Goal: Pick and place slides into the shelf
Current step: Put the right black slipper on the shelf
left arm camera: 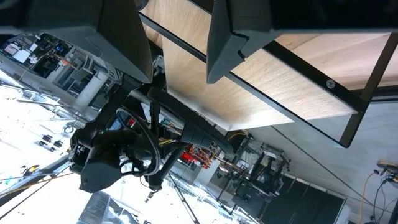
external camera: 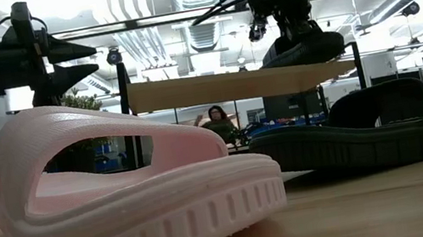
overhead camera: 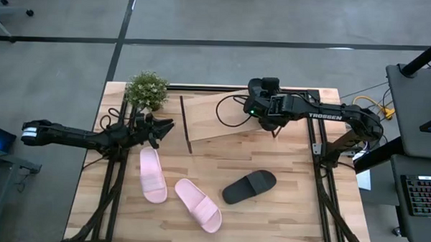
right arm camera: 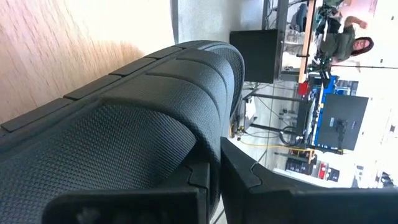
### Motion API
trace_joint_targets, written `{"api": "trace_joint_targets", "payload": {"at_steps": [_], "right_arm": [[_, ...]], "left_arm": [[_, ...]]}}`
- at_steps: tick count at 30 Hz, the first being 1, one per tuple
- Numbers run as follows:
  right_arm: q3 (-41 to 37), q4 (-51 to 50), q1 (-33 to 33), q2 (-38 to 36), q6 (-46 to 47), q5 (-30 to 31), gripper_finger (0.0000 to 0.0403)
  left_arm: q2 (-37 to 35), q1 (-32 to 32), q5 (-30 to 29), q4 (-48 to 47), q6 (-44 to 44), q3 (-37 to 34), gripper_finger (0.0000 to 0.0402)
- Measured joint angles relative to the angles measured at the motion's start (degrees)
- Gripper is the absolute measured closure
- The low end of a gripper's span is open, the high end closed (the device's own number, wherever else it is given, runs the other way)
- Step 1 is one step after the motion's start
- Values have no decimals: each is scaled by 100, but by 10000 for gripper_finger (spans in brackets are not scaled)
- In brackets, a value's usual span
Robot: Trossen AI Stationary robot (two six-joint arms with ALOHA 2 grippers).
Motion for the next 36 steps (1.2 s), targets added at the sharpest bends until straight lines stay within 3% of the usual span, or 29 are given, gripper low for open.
{"api": "trace_joint_targets", "payload": {"at_steps": [36], "right_arm": [[-358, 422, -110, 13, -96, -152, 394]], "left_arm": [[0, 2, 0, 2, 0, 0, 265]]}}
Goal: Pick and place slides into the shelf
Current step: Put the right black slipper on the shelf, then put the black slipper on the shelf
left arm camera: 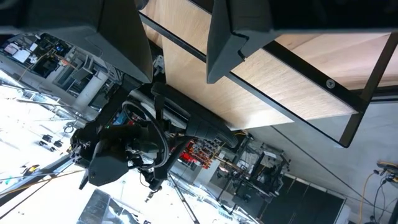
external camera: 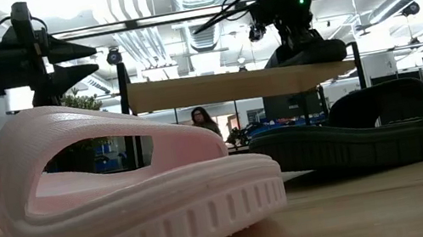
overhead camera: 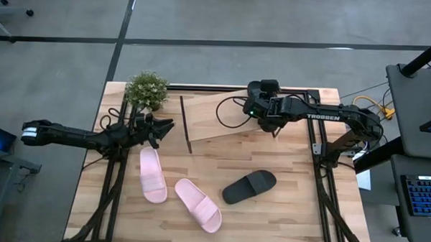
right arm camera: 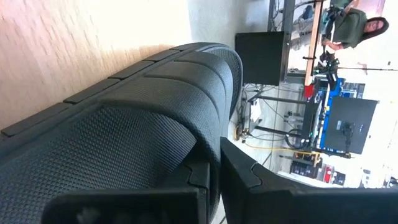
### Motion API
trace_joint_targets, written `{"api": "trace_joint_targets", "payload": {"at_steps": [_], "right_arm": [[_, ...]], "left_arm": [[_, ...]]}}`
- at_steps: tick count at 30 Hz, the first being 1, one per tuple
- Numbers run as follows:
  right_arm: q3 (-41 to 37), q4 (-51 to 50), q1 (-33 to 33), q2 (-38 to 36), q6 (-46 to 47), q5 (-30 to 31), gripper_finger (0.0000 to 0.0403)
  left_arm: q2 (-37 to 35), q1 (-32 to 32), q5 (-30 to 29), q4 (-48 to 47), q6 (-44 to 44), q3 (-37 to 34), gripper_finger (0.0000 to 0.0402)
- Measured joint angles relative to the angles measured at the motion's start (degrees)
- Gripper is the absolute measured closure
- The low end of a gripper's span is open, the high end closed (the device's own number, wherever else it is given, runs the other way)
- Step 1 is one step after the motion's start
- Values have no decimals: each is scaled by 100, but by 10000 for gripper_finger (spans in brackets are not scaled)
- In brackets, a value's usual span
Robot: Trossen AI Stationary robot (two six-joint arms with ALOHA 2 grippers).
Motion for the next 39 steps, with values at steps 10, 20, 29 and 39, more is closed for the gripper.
{"api": "trace_joint_targets", "payload": {"at_steps": [10, 20, 29, 39], "right_arm": [[-16, 0, -32, 0, 21, -9, 387], [-16, -8, -37, -5, 36, -275, 344], [83, -211, -32, -28, 154, -340, 299], [259, -578, -28, -66, 404, -452, 262]], "left_arm": [[0, 0, 0, 0, -2, 0, 265], [0, 0, 0, 0, -2, 0, 265], [0, 0, 0, 0, -2, 0, 265], [0, -2, 0, -1, -1, 0, 265]]}}
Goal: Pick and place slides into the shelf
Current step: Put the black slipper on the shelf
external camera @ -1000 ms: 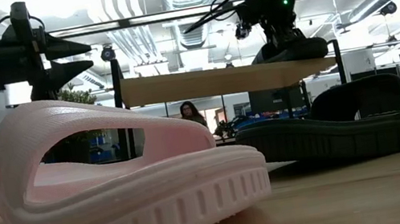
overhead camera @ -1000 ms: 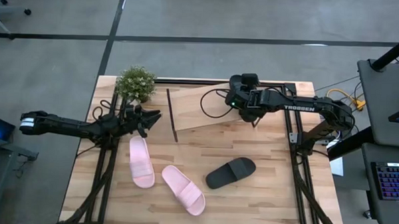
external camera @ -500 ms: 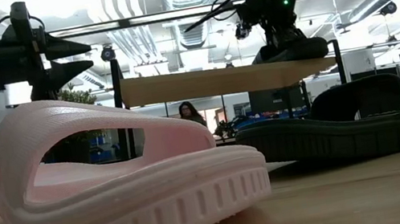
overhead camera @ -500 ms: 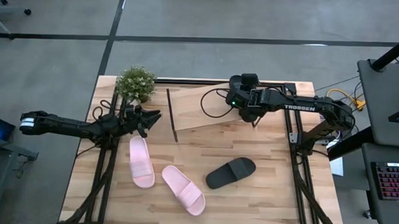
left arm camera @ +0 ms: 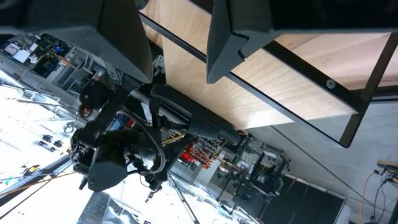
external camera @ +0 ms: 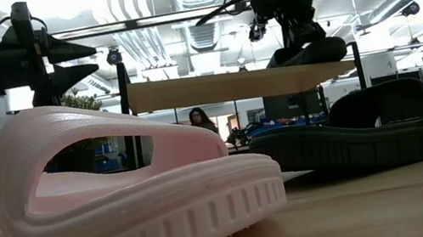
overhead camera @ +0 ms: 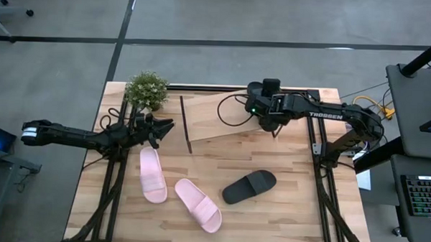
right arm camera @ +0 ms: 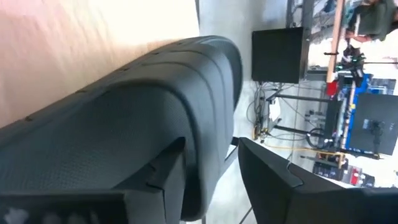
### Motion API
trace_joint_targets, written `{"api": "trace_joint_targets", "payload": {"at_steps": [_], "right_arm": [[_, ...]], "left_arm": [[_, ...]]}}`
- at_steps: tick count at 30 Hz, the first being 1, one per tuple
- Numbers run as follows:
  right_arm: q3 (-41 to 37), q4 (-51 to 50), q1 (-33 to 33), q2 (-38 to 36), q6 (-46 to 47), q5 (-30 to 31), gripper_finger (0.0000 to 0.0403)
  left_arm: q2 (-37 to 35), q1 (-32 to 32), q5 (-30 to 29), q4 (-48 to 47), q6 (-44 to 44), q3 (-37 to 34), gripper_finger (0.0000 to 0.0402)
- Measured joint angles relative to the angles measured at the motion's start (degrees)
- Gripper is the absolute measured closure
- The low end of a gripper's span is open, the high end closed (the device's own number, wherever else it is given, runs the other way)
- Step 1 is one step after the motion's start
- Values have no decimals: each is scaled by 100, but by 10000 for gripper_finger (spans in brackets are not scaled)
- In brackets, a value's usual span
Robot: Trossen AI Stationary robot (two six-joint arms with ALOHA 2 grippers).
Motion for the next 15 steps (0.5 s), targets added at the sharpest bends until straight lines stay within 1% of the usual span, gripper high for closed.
{"api": "trace_joint_targets", "payload": {"at_steps": [5, 9, 15], "right_arm": [[2, -369, 18, -3, 386, -14, 251], [2, -545, 117, -95, 842, -14, 251], [4, -543, 357, -400, 975, -13, 251]], "left_arm": [[0, 2, 2, -2, 1, 0, 265], [0, 2, 2, 0, 1, 0, 265], [0, 0, 0, -1, 1, 0, 265]]}}
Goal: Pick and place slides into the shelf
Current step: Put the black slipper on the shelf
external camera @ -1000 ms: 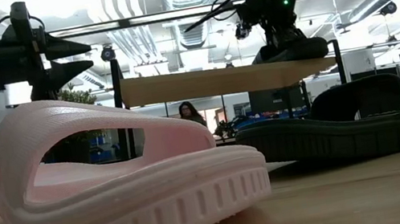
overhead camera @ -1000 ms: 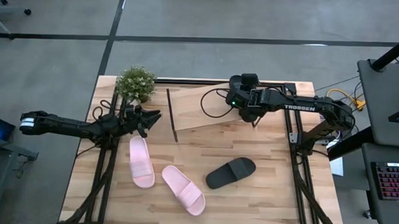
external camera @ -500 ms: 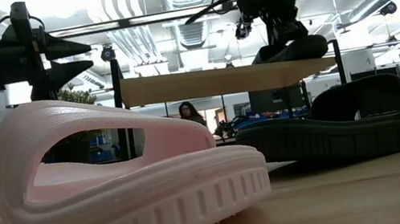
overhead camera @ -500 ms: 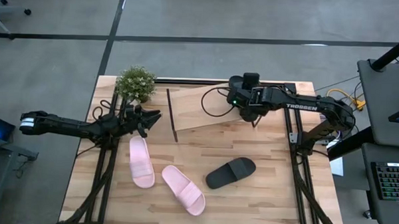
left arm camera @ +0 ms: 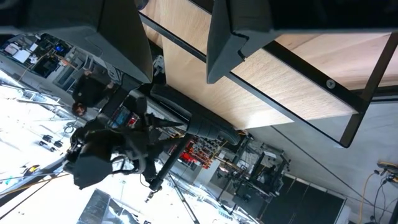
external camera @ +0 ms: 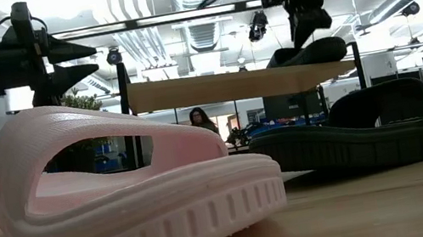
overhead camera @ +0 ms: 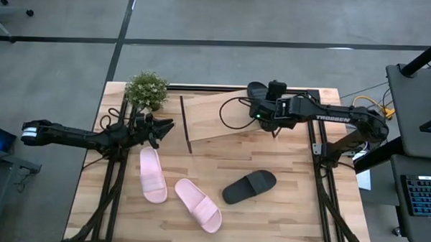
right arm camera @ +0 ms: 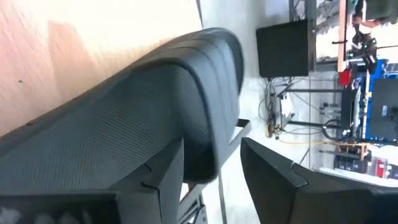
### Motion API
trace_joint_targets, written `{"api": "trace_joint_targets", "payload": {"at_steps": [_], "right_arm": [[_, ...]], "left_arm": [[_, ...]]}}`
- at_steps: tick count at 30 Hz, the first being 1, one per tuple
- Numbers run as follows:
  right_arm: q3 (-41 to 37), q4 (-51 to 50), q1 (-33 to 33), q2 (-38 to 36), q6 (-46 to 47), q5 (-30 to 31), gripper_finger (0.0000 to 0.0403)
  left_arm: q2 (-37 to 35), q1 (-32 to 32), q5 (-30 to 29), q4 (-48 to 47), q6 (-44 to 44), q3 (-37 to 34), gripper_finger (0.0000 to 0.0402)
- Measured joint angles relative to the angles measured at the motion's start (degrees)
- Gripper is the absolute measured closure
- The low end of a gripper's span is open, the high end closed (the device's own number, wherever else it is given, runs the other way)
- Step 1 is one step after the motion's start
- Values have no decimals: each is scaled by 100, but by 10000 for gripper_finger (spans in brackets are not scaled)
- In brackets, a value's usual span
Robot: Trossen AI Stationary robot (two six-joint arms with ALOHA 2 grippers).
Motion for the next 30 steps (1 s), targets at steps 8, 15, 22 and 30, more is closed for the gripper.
{"api": "trace_joint_targets", "payload": {"at_steps": [8, 15, 22, 30], "right_arm": [[2, -24, 263, -580, 406, 15, 250], [2, 50, 582, -932, 888, -200, 255], [2, 82, 856, -1098, 1925, -1019, 259], [2, 426, 1070, -1342, 2744, -2204, 257]], "left_arm": [[0, 1, 2, 1, 0, 0, 265], [0, 0, 2, 0, 0, 0, 265], [0, 1, 2, 0, 0, 0, 265], [0, 2, 2, 0, 0, 0, 265]]}}
